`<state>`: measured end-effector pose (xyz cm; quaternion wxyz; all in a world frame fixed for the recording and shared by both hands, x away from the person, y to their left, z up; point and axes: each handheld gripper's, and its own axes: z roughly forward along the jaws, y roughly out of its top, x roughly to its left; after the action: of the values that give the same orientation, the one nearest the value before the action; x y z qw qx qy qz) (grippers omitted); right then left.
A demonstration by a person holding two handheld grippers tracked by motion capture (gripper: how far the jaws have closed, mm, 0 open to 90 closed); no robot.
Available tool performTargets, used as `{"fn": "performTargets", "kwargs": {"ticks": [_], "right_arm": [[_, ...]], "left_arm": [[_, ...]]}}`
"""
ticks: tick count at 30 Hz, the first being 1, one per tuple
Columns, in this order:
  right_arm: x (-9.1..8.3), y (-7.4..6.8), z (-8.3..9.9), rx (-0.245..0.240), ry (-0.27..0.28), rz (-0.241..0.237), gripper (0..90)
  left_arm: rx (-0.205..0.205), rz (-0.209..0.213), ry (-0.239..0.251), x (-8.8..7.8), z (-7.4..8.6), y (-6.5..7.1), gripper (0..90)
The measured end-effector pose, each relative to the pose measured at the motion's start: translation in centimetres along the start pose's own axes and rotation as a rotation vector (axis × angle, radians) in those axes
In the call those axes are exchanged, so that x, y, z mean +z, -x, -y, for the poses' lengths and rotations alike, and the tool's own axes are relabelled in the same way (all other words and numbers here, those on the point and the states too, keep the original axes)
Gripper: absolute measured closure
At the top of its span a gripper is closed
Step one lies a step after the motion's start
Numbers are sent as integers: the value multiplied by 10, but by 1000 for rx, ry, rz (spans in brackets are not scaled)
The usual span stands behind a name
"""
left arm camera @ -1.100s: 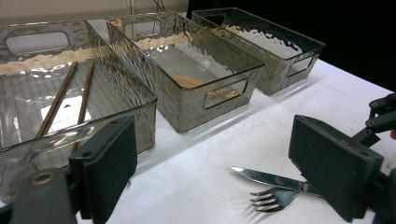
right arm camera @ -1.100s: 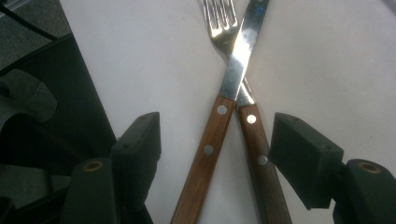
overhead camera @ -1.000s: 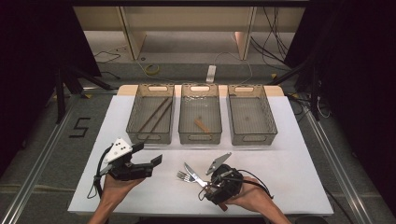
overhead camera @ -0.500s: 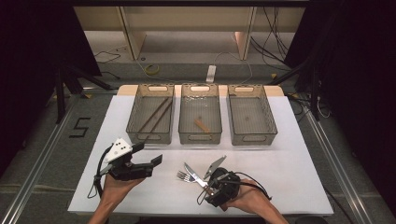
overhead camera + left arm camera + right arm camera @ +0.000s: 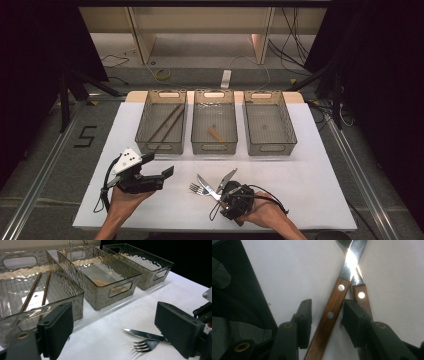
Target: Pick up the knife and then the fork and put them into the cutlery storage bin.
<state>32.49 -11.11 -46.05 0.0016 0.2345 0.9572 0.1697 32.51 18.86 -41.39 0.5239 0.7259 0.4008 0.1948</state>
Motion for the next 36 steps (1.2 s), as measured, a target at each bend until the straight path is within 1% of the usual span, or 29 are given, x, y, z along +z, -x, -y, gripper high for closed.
{"fn": "performTargets", "kwargs": {"ticks": [1, 3, 8, 9, 10, 12, 13, 18, 21, 26, 27, 32, 35, 36], "right_arm": [[1, 1, 0, -9, 1, 6, 612], [1, 0, 0, 4, -1, 14, 625], [2, 0, -1, -11, -4, 31, 656], [1, -1, -2, 2, -11, 29, 664], [2, 0, -2, -8, -8, 36, 667], [2, -1, -3, -9, -15, 41, 670], [2, -1, -3, -19, -14, 48, 675], [2, -3, -4, -16, -22, 71, 707], [3, -3, -4, -31, -25, 71, 713], [3, -3, -6, -17, -35, 72, 723], [3, -2, -6, -6, -30, 70, 728], [2, -1, -7, -3, -40, 73, 764], [2, 0, -7, 0, -41, 67, 766], [3, 0, -7, -2, -41, 72, 767]], "left_arm": [[0, 2, 0, 0, 0, 0, 150], [6, 1, -4, 0, 0, 1, 150], [11, 4, -3, 0, 0, 2, 150], [10, 5, -3, 0, 0, 2, 150], [11, 4, -3, 1, 0, 2, 150], [16, 5, -6, 0, 0, 3, 150], [17, 5, -6, 0, 0, 3, 150], [20, 6, -8, 0, 1, 3, 150], [17, 6, -4, -1, 1, 3, 150], [20, 7, -8, 0, 1, 3, 150], [20, 8, -9, 0, 1, 3, 150], [18, 8, -9, 0, 1, 3, 151], [23, 8, -16, 0, 1, 3, 150], [23, 9, -16, 0, 1, 3, 150]]}}
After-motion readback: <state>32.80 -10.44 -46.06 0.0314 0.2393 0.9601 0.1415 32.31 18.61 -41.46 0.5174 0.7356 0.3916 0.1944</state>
